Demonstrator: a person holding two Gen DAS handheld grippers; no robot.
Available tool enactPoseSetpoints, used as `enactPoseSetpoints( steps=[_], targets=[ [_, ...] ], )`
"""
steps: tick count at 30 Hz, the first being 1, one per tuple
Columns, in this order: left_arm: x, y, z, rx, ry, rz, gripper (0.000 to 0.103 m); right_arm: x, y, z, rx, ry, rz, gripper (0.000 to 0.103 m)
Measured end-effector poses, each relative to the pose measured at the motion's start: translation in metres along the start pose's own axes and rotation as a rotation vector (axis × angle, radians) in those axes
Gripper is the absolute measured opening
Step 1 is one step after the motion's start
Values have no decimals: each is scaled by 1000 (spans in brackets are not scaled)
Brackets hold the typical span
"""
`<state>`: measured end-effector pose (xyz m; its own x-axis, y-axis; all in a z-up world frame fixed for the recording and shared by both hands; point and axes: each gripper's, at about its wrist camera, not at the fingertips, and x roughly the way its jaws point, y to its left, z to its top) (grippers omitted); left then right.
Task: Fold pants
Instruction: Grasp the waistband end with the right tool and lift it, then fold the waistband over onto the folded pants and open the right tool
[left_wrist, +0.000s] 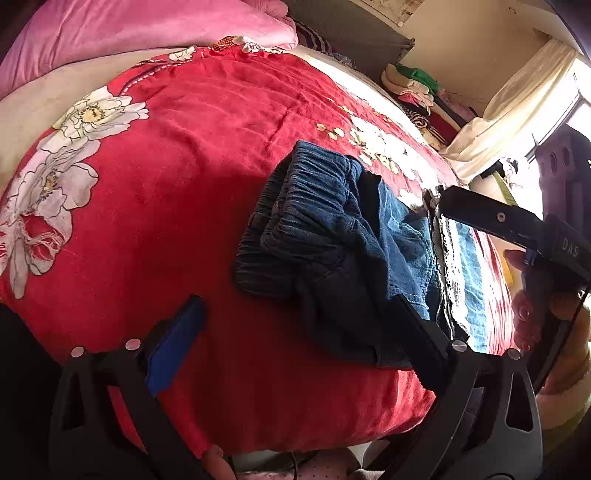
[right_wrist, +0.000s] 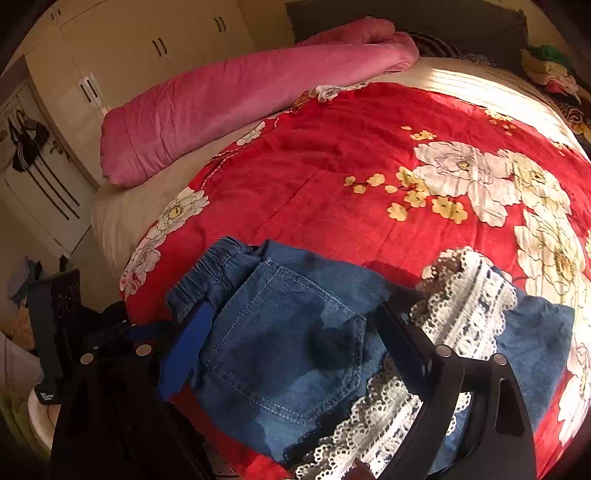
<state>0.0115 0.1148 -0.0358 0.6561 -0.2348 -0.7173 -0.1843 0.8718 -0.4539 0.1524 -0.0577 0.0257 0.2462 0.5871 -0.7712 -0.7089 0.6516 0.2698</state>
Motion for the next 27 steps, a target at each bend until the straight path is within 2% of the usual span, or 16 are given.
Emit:
enactPoseSetpoints(
  steps=[8, 10, 12, 16, 17, 20, 21, 23, 27],
  targets=[
    [7, -1, -1, -18, -7, -58, 91, 50, 28, 30, -94, 113, 48, 90],
    [8, 1, -1, -29, -6, -76, 82, 63, 34, 36, -118, 146, 65, 90],
    [9, 4, 0, -60, 2, -115, 80, 78, 40, 41, -131, 184, 81, 90],
    [14, 7, 1, -90, 12, -141, 76, 106, 45, 45, -115, 257, 113, 88],
    [14, 8, 1, -94, 11, -142, 76, 110, 46, 45, -123, 261, 116, 78],
    [19, 9, 2, -98, 9, -138, 72, 120, 48, 42, -140, 271, 105, 60],
    [20, 9, 2, -101, 9, -141, 69, 120, 47, 40, -139, 265, 104, 58],
    [20, 10, 2, -100, 6, -138, 60, 114, 42, 39, -118, 240, 121, 49],
    [22, 4, 4, -92, 16, -160, 37, 92, 30, 37, -72, 190, 165, 40]
  ],
)
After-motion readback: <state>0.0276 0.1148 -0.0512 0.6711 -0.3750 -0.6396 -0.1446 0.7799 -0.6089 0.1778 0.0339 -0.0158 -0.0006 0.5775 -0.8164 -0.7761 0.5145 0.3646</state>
